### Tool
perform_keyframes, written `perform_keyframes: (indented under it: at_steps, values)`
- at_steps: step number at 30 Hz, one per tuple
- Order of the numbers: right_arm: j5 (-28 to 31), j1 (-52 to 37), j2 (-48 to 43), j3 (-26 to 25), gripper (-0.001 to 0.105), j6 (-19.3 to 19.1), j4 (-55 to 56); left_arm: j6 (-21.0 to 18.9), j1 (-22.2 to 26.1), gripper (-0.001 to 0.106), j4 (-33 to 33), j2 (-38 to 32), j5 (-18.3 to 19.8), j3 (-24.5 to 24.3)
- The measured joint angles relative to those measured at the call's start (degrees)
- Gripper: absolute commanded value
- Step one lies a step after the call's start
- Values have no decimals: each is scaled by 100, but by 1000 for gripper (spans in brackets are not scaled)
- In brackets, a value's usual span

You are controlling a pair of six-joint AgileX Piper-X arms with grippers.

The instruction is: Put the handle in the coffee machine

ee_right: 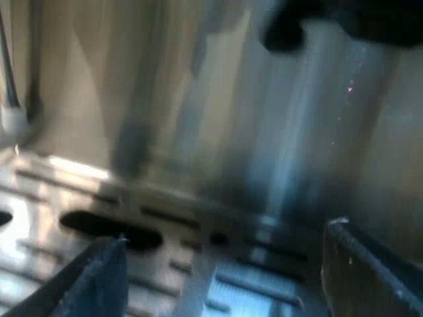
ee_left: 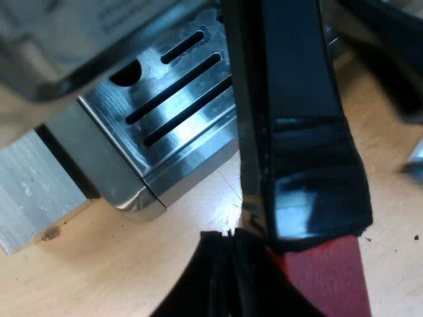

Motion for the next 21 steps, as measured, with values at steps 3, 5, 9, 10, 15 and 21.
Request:
perform_keyframes:
  at_steps: [3,5,9,10,15,21]
  values:
    - [-288,0,-503,402,64,8,186,-9,0,0,0,0,0,0]
    - [-437,0,-858,568,64,8,305,-41,0,0,0,0,0,0]
    - [-759,79,-1854,730,64,32,1159,-172,-16,0,0,0,4,0]
    - [-907,101,-2130,730,64,55,1462,-207,-16,0,0,0,16,0]
    - [-1216,178,-3099,730,64,398,2548,-329,-35,0,-26,0,40,13]
    - [-1529,178,-4137,730,64,569,3822,-597,-243,0,-48,0,-256,28]
